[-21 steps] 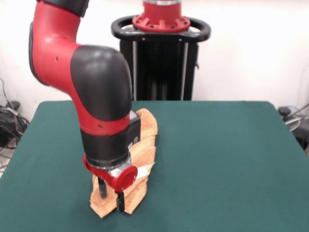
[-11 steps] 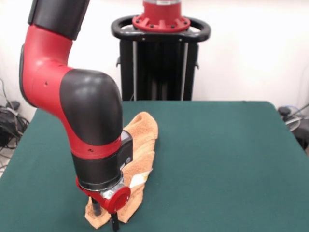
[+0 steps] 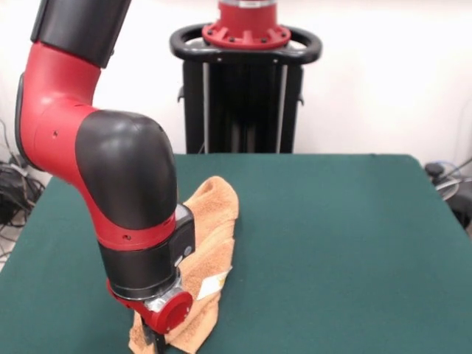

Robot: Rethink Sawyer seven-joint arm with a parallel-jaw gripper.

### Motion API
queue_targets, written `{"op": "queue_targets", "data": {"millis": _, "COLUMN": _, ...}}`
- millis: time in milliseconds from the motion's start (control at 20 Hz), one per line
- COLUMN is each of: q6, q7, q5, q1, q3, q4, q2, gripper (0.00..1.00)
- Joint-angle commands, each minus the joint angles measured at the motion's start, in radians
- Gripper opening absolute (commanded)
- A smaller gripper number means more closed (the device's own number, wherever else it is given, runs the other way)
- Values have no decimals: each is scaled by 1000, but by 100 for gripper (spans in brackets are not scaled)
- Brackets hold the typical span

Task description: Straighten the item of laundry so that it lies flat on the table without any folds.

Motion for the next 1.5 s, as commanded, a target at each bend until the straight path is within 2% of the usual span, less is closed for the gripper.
{"op": "queue_targets", "data": {"millis": 50, "q6": -162, "q7": 177, "q5": -21, "q1": 8, "q3": 47, "q4": 8, "q2": 73, "gripper": 0}}
{"op": "queue_targets", "data": {"millis": 150, "q6": -186, "q7": 192, "q5": -8, "q1": 3, "q3": 64, "q4": 33, "q2": 60, "gripper": 0}}
{"op": "queue_targets", "data": {"millis": 650, "q6": -180, "q7": 227, "q5": -27, "q1": 63, "q3": -38, "q4": -5, "q2": 67, "gripper": 0}}
{"op": "queue_targets", "data": {"millis": 900, "q6": -183, "q7": 232, "q5": -13, "q1": 67, "q3": -43, "q4": 7, "q2": 65, "gripper": 0}}
{"op": "queue_targets", "data": {"millis": 1050, "q6": -212, "q7": 261, "q5": -7, "q1": 86, "q3": -47, "q4": 93, "q2": 14, "gripper": 0}}
{"op": "queue_targets", "data": {"millis": 1300, "q6": -312, "q7": 294, "q5": -12, "q1": 102, "q3": -22, "q4": 374, "q2": -191, "gripper": 0}}
{"op": "queue_targets", "data": {"millis": 1350, "q6": -338, "q7": 289, "q5": -8, "q1": 83, "q3": 9, "q4": 429, "q2": -232, "gripper": 0}}
{"op": "queue_targets", "data": {"millis": 1500, "q6": -344, "q7": 270, "q5": 9, "q1": 60, "q3": 35, "q4": 532, "q2": -317, "gripper": 0}}
